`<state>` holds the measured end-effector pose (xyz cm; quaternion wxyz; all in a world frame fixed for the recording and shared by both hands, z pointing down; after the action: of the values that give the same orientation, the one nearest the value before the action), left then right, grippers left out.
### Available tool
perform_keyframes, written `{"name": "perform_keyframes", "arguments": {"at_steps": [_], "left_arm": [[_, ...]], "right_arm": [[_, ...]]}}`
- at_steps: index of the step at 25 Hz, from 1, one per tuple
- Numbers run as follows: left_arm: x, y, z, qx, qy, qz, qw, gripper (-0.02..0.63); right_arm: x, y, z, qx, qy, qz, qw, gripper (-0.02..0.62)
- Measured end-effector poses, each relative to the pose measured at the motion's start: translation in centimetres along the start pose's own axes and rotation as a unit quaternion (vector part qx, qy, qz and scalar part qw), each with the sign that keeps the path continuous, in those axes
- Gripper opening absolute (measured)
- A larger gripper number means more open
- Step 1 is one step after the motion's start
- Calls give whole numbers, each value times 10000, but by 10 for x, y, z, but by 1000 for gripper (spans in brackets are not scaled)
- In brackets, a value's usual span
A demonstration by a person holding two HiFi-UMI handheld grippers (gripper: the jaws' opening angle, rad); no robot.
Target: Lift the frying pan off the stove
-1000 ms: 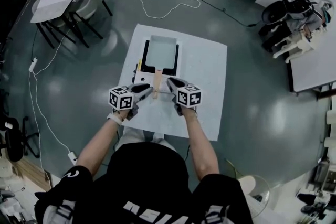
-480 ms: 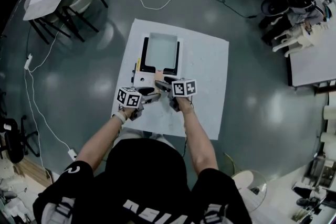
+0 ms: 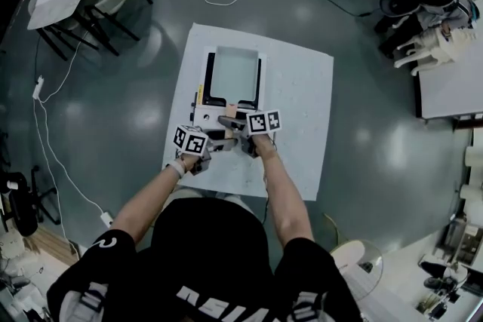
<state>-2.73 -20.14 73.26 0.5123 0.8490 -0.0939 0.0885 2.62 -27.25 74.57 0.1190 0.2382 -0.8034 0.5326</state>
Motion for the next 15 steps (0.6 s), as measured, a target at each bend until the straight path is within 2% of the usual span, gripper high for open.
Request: {"name": "perform_keyframes", "arguments": {"at_steps": [6, 9, 15], "left_arm": [[4, 2, 2, -130, 223, -222, 9994, 212], [6, 2, 1, -208, 287, -369, 9987, 183], [8, 4, 0, -275, 252, -449, 9983, 176]], "right_arm": [[15, -1, 2, 200, 124, 313, 9992, 285], [18, 0, 1, 250, 138, 476, 9985, 255], [15, -1, 1, 414, -20, 711, 9966, 215]]}}
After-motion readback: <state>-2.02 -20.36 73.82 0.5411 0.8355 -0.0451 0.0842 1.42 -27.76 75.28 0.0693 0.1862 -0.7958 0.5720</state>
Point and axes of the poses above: the fingertips, and each gripper's own axes: x forward along the fingers, y to its left, z out of its top, the point moved 5 cm from there along -x, backward along the fingers
